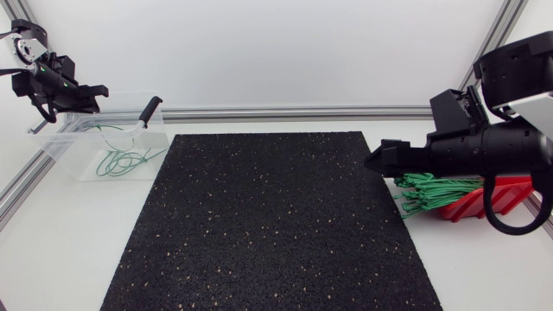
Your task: Take a green cable tie from the red box, thread the tail through the head to close it, then place it in the transparent bin on the left.
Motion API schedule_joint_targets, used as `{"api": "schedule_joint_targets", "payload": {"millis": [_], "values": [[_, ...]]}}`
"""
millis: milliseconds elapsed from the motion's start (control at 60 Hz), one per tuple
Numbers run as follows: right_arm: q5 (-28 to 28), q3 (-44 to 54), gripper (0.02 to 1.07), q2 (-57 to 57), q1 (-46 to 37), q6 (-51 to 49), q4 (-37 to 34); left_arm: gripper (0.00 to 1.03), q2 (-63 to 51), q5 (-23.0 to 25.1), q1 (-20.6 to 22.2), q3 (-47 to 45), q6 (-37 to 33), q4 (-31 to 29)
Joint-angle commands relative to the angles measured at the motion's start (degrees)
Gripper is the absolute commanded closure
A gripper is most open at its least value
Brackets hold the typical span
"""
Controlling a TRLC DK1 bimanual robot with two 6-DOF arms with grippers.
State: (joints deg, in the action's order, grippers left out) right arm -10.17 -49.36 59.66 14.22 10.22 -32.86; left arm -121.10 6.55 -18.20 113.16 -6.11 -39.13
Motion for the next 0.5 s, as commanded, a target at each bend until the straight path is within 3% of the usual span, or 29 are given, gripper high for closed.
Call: {"api": "schedule_joint_targets", "payload": {"millis": [0, 100, 350, 483], "values": [[0.42, 1.29, 0.06, -1.3, 0.55, -0.55, -0.98, 0.3, -0.37, -0.92, 0.79, 4.52, -1.01, -3.58], [0.42, 1.55, 0.06, -1.74, 0.64, -0.55, -1.24, 0.05, -0.19, -2.59, 1.41, 7.33, -0.83, -7.8], [0.51, 2.25, 0.06, -4.38, 0.46, -0.81, -0.98, 0.04, 6.66, -2.24, 2.38, 8.65, -0.48, -19.05], [1.39, 2.69, 0.06, -6.4, -0.86, -2.57, -0.54, 0.04, 15.1, -1.36, 3.52, 1.71, -0.39, -18.96]]}}
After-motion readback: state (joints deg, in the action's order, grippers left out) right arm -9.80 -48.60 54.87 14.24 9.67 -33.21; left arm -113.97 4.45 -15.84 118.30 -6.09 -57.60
